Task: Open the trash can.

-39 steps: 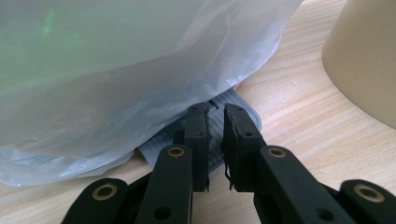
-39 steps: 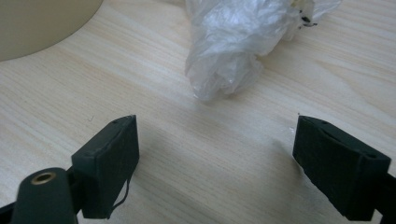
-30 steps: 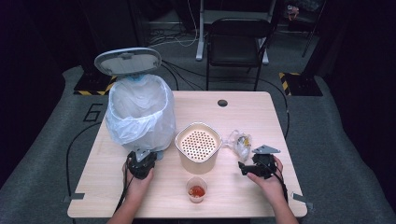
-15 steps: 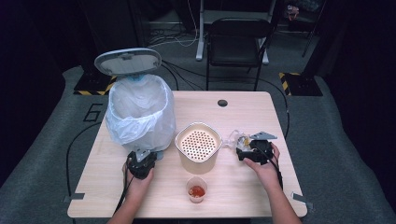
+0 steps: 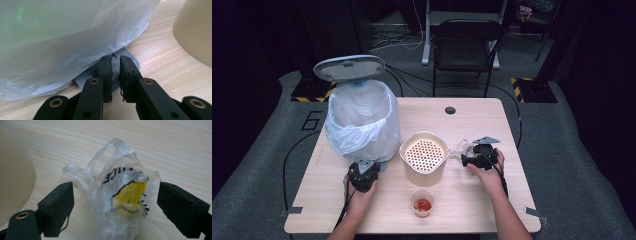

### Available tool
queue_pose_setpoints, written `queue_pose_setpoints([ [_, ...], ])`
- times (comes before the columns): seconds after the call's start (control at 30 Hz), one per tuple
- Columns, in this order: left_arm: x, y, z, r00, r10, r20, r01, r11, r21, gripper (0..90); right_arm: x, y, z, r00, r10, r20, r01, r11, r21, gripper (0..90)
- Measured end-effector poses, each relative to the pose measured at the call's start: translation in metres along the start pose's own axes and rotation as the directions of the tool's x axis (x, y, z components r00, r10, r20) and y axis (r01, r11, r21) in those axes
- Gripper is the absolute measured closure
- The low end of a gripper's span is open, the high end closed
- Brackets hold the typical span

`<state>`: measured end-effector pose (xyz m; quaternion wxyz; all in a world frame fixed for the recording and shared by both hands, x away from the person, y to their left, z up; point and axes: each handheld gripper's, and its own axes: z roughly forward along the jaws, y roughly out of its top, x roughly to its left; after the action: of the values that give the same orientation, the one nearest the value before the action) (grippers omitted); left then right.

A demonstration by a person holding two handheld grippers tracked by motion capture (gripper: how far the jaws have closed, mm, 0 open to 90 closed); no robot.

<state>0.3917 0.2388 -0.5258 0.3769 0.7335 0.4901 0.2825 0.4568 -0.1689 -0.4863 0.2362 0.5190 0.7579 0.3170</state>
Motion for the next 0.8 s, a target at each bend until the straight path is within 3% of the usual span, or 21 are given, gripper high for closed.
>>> queue_pose_setpoints([
  [0.2,0.0,0.0,0.0,1.0,0.005,0.001,-0.005,1.0,0.0,80.4,0.002,-0.007,0.016,0.9999,0.003,-0.013,-0.002,0.999,0.049,21.8],
  [0.33,0.001,0.0,0.0,1.0,0.002,0.003,-0.002,1.0,-0.002,80.5,0.006,-0.007,0.017,0.9999,-0.015,-0.008,0.016,0.999,0.045,45.4],
  [0.47,0.001,0.0,0.0,1.0,0.004,0.003,-0.004,1.0,-0.002,80.5,0.005,-0.006,0.016,0.9997,-0.009,-0.024,0.01,0.999,0.046,54.6],
  [0.73,0.0,0.0,0.0,1.0,0.002,-0.003,-0.002,1.0,-0.009,80.6,0.005,-0.002,0.008,0.9992,-0.008,-0.039,0.01,0.999,0.041,58.8],
  [0.8,0.001,0.0,0.0,1.0,0.0,-0.002,-0.001,0.9999,-0.01,80.6,0.005,0.003,0.0,0.9984,-0.029,-0.049,0.031,0.999,0.031,59.2],
])
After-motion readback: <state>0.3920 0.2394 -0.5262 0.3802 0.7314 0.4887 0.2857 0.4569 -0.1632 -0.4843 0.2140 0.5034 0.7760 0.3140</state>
